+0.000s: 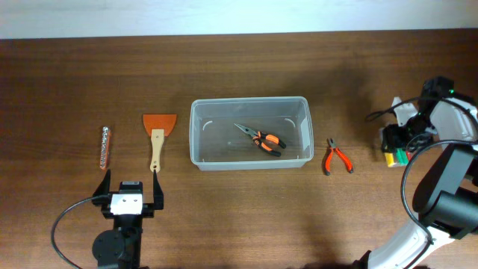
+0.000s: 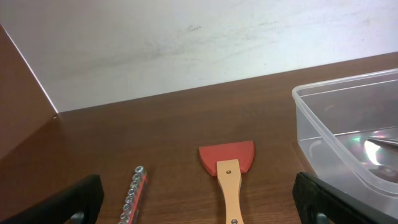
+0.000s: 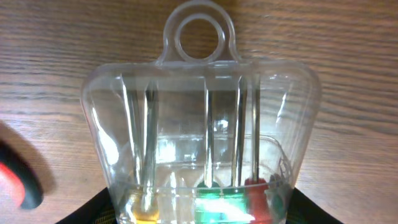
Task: Pack container
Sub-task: 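Lift the screwdriver case and carry it over the container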
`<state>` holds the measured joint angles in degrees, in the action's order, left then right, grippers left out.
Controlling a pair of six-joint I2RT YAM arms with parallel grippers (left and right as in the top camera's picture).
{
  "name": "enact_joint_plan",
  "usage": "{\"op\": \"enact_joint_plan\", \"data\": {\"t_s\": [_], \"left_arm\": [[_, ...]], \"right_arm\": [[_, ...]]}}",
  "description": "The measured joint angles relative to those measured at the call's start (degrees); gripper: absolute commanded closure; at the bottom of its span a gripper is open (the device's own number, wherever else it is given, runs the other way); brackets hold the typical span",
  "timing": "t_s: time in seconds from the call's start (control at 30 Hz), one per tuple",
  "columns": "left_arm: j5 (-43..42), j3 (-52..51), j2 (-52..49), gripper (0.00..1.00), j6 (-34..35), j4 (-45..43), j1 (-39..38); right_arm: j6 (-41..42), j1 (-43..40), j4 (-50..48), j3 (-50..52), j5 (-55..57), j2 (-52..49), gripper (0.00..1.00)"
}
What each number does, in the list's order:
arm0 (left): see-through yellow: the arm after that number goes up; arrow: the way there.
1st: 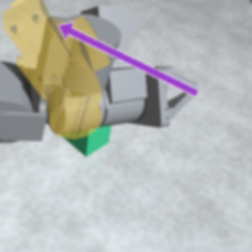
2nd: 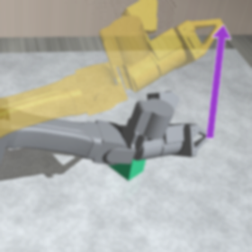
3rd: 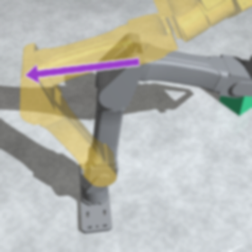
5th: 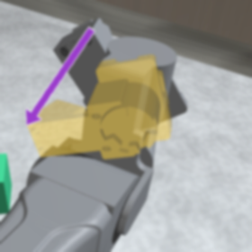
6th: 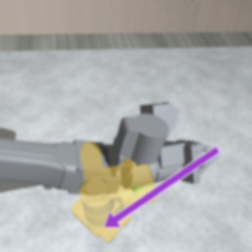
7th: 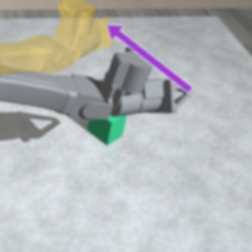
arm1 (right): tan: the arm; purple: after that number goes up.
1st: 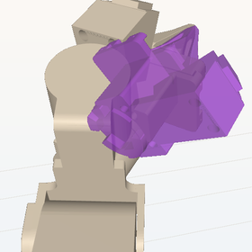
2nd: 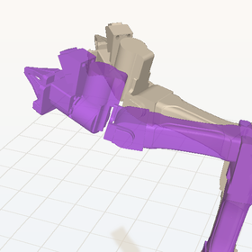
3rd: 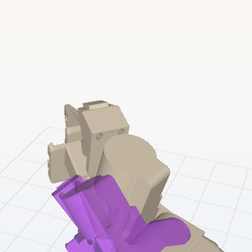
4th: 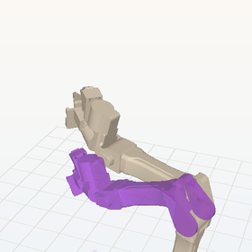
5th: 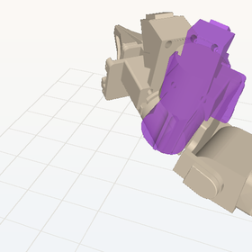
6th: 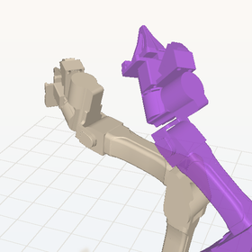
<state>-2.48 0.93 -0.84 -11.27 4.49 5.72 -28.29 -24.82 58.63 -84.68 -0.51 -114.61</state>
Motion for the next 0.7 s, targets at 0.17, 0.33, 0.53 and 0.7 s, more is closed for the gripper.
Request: {"op": "enact_joint_plan", "data": {"t_s": [0.17, 0.33, 0.53, 0.7], "left_arm": [[0.0, 0.0, 0.0, 0.01, -0.02, 0.0, 0.0], [0.0, 0.0, 0.0, 0.01, 0.0, 0.0, 0.0], [0.0, 0.0, 0.0, 0.01, 0.0, 0.0, 0.0], [0.0, 0.0, 0.0, 0.01, 0.0, 0.0, 0.0]], "right_arm": [[0.02, 0.35, 4.68, -5.81, -0.48, -0.04, 0.62], [0.04, 3.45, 8.98, -14.23, -1.01, -0.09, 0.63], [0.02, 10.58, 12.35, -23.5, -1.11, -0.11, 0.63], [0.02, 17.53, 13.6, -28.89, -1.14, -0.11, 0.62]]}}
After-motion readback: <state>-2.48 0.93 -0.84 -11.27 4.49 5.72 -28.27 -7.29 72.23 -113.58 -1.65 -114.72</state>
